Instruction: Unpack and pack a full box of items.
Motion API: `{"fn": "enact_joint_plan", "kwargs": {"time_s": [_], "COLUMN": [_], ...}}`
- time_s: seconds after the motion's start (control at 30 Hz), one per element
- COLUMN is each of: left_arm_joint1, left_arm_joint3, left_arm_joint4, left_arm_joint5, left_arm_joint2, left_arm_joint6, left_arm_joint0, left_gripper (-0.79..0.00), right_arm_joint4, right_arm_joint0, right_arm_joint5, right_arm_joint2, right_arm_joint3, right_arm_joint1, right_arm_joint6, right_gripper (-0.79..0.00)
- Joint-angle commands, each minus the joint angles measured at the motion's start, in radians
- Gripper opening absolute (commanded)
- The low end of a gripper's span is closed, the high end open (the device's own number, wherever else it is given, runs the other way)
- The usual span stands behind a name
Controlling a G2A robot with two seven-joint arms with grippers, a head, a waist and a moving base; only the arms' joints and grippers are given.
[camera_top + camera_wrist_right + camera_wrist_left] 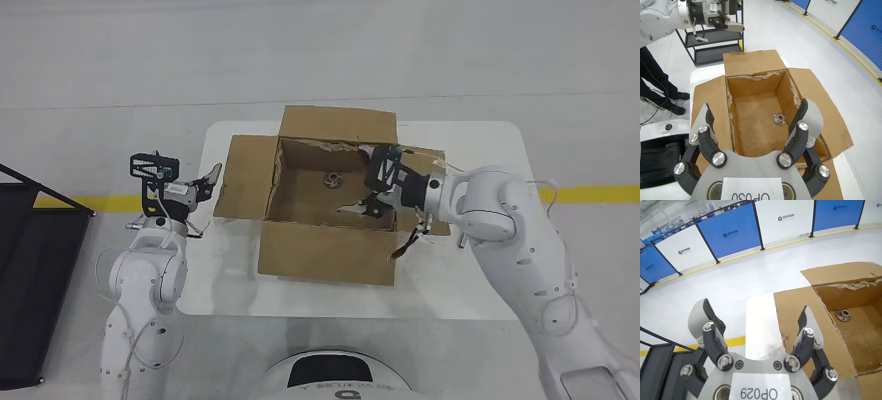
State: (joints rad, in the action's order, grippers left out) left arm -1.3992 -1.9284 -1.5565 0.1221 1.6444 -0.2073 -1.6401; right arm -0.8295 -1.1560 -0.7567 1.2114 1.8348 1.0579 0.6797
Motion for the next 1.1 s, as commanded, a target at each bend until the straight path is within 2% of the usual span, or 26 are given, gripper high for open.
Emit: {"fn": "enact_joint_plan", "kwargs": {"time_s": [0.0, 0.1, 0.23, 0.27, 0.33, 0.4, 0.47, 0.53, 0.6, 0.63, 0.8, 1.07], "left_arm_joint1": [0.0, 0.0, 0.0, 0.0, 0.0, 0.0, 0.0, 0.0, 0.0, 0.0, 0.0, 0.0], "left_arm_joint3": [0.0, 0.0, 0.0, 0.0, 0.0, 0.0, 0.0, 0.0, 0.0, 0.0, 0.0, 0.0], "left_arm_joint4": [0.0, 0.0, 0.0, 0.0, 0.0, 0.0, 0.0, 0.0, 0.0, 0.0, 0.0, 0.0], "left_arm_joint5": [0.0, 0.0, 0.0, 0.0, 0.0, 0.0, 0.0, 0.0, 0.0, 0.0, 0.0, 0.0], "left_arm_joint2": [0.0, 0.0, 0.0, 0.0, 0.0, 0.0, 0.0, 0.0, 0.0, 0.0, 0.0, 0.0], "left_arm_joint6": [0.0, 0.0, 0.0, 0.0, 0.0, 0.0, 0.0, 0.0, 0.0, 0.0, 0.0, 0.0], "left_arm_joint0": [0.0, 0.0, 0.0, 0.0, 0.0, 0.0, 0.0, 0.0, 0.0, 0.0, 0.0, 0.0], "left_gripper": [0.0, 0.0, 0.0, 0.0, 0.0, 0.0, 0.0, 0.0, 0.0, 0.0, 0.0, 0.0], "right_arm_joint4": [0.0, -0.049, -0.107, -0.105, -0.114, -0.111, -0.119, -0.147, -0.213, -0.233, -0.261, -0.321], "right_arm_joint0": [0.0, 0.004, 0.081, 0.113, 0.178, 0.248, 0.315, 0.376, 0.429, 0.45, 0.542, 0.636], "right_arm_joint5": [0.0, 0.021, 0.046, 0.048, 0.054, 0.071, 0.074, 0.093, 0.154, 0.164, 0.19, 0.241], "right_arm_joint2": [-0.002, -0.008, -0.122, -0.156, -0.233, -0.307, -0.376, -0.443, -0.51, -0.543, -0.663, -0.799], "right_arm_joint3": [0.0, -0.006, -0.095, -0.129, -0.209, -0.29, -0.367, -0.444, -0.51, -0.537, -0.703, -0.939], "right_arm_joint1": [0.0, -0.001, 0.014, 0.021, 0.04, 0.063, 0.088, 0.115, 0.143, 0.158, 0.232, 0.353], "right_arm_joint6": [0.0, 0.027, 0.116, 0.127, 0.143, 0.14, 0.131, 0.131, 0.143, 0.14, 0.128, 0.098], "right_gripper": [0.0, 0.0, 0.0, -0.022, -0.117, -0.108, -0.154, -0.142, -0.04, -0.015, 0.0, -0.123]}}
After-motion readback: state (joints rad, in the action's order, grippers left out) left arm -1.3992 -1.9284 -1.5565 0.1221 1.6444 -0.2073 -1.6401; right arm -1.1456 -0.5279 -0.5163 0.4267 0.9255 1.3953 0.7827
